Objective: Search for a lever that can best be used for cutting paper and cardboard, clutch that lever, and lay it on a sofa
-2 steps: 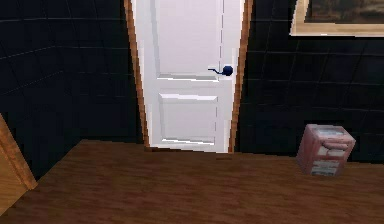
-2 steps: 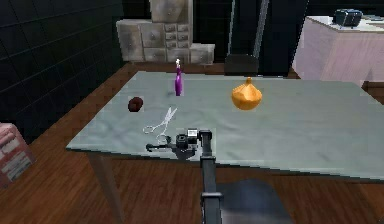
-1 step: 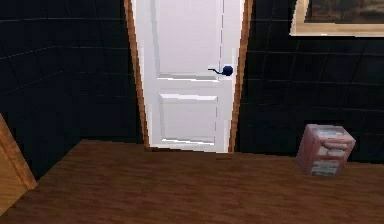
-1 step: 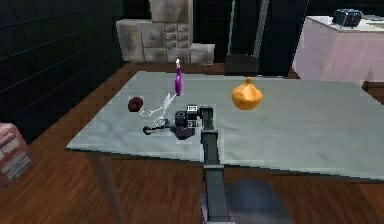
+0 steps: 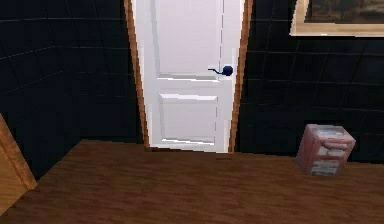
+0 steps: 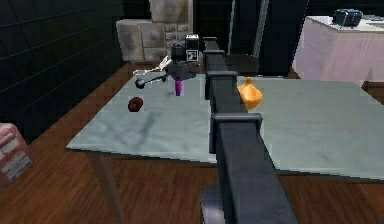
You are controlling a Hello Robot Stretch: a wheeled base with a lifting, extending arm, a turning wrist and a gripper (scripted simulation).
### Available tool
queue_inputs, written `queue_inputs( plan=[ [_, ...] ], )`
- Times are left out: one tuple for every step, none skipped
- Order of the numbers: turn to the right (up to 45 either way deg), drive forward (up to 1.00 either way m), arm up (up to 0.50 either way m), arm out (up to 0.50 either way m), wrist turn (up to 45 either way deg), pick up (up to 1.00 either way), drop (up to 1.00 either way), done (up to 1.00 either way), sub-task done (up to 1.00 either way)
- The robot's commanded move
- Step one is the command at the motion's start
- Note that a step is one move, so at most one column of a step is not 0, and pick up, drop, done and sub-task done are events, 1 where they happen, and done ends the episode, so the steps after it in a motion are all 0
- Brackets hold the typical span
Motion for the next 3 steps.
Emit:
queue_inputs(
  plan=[
    [0.0,0.00,0.00,0.00,-45.0,0.00,0.00,0.00,0.00],
    [0.0,0.00,0.00,0.00,-45.0,0.00,0.00,0.00,0.00],
    [0.0,0.00,0.00,0.00,-3.0,0.00,0.00,0.00,0.00]
  ],
)
